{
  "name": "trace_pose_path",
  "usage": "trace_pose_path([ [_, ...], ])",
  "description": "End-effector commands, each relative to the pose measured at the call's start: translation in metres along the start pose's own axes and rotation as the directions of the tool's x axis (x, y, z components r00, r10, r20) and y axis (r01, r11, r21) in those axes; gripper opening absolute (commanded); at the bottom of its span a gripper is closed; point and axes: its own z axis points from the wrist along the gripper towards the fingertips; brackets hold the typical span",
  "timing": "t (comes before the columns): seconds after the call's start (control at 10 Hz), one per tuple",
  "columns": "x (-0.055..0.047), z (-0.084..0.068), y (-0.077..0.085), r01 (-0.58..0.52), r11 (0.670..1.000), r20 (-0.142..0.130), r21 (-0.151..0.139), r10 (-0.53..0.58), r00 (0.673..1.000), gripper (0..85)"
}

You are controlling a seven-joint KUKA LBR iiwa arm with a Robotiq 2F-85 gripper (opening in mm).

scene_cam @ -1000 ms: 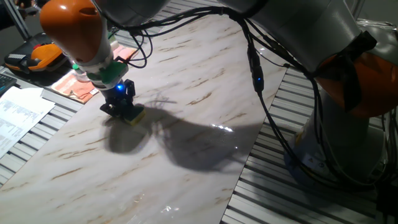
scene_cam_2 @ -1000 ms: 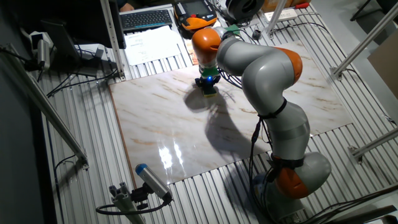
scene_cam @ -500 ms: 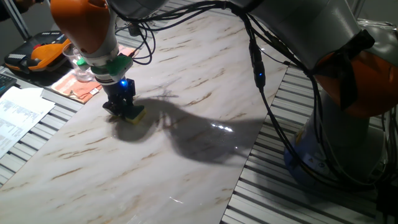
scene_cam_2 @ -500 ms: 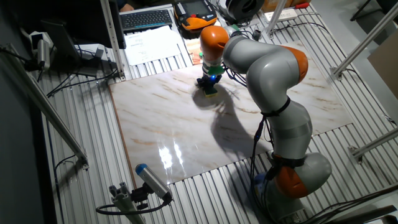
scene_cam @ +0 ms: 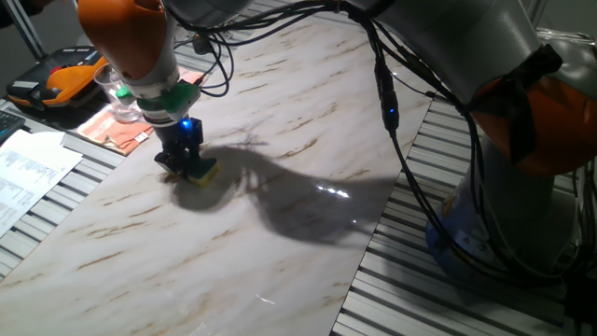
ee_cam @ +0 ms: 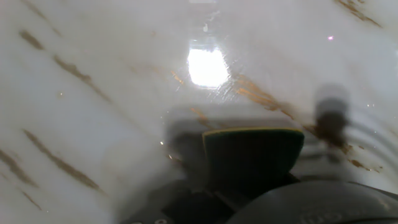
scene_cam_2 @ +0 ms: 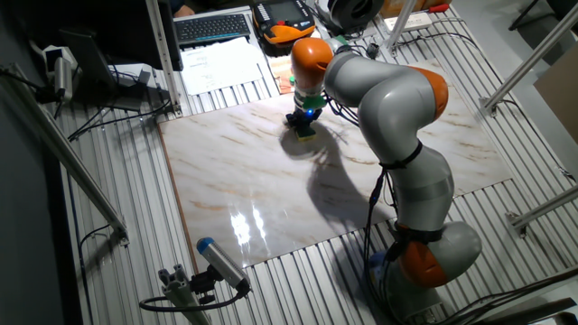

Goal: Clean the tabletop with a sponge

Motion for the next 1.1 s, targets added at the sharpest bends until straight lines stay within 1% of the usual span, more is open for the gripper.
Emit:
trace_pose_path([
  [0.0,0.000,0.000,0.000,-0.002,1.000,0.000,0.001,0.002,1.000,0.0],
  [0.1,0.000,0.000,0.000,-0.005,1.000,0.000,0.002,0.005,1.000,0.0],
  [0.2,0.000,-0.002,-0.002,-0.007,1.000,0.000,-0.003,0.007,1.000,0.0],
  [0.3,-0.001,-0.005,-0.005,-0.004,1.000,0.001,-0.002,0.004,1.000,0.0],
  [0.6,0.000,-0.008,-0.007,0.010,1.000,0.001,0.009,-0.010,1.000,0.0],
  [0.7,0.000,-0.008,-0.007,0.016,1.000,-0.001,0.017,-0.016,1.000,0.0],
  [0.8,0.001,-0.008,-0.008,0.027,0.999,-0.002,0.043,-0.027,1.000,0.0],
  [1.0,0.005,-0.004,-0.015,0.038,0.998,-0.005,0.048,-0.038,0.999,0.0],
])
